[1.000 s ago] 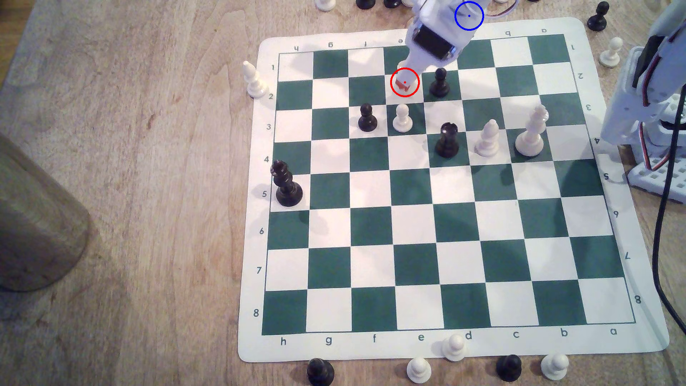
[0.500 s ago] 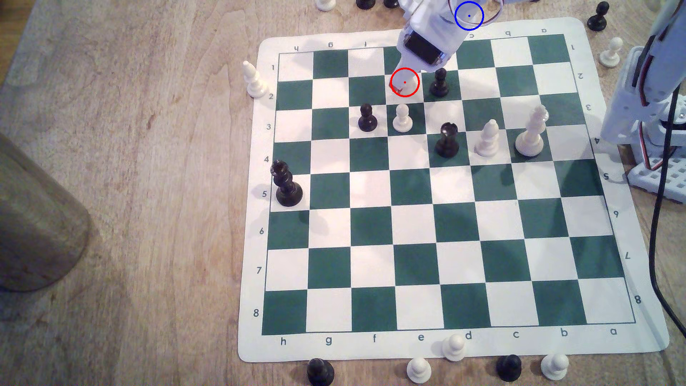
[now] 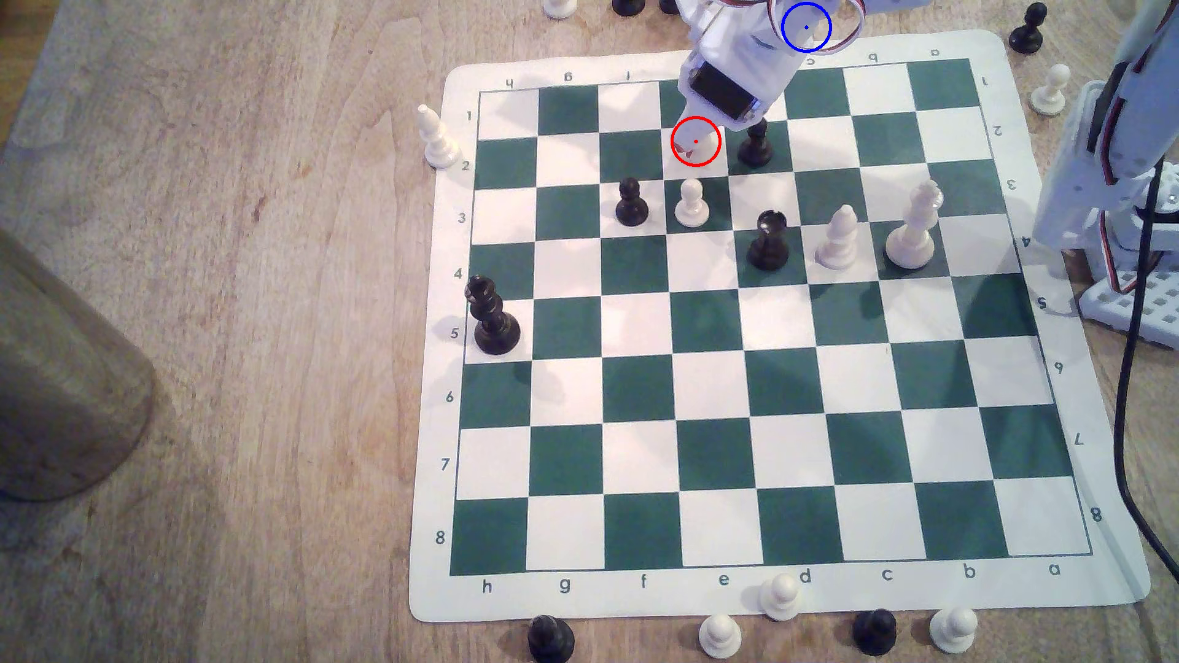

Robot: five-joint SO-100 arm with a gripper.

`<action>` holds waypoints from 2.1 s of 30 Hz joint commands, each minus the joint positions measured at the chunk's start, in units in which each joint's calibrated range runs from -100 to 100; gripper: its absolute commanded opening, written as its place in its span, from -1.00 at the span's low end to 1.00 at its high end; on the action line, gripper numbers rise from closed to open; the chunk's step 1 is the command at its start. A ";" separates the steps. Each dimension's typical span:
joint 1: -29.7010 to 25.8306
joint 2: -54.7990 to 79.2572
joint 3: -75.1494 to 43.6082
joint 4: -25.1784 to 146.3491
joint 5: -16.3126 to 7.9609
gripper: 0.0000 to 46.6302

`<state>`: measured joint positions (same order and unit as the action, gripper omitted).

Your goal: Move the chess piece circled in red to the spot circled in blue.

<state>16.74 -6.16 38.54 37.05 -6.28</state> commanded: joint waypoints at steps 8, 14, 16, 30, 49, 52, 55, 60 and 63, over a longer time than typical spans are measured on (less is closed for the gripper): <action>-0.12 -4.62 -4.00 -0.03 -0.10 -0.89; 1.37 -13.28 -4.64 3.32 -0.44 -0.91; 3.32 -13.79 -10.53 10.45 -0.44 -0.91; 17.95 -17.27 -8.99 16.35 2.05 -0.93; 22.95 -11.84 0.44 5.21 3.66 -0.94; 22.41 -9.89 0.80 3.65 3.42 -0.94; 22.02 -8.53 0.98 2.83 3.27 -0.94; 21.94 -7.00 1.44 2.51 3.52 -0.94; 22.41 -5.13 1.62 2.26 3.91 -0.94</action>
<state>38.64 -11.69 40.89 40.32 -2.81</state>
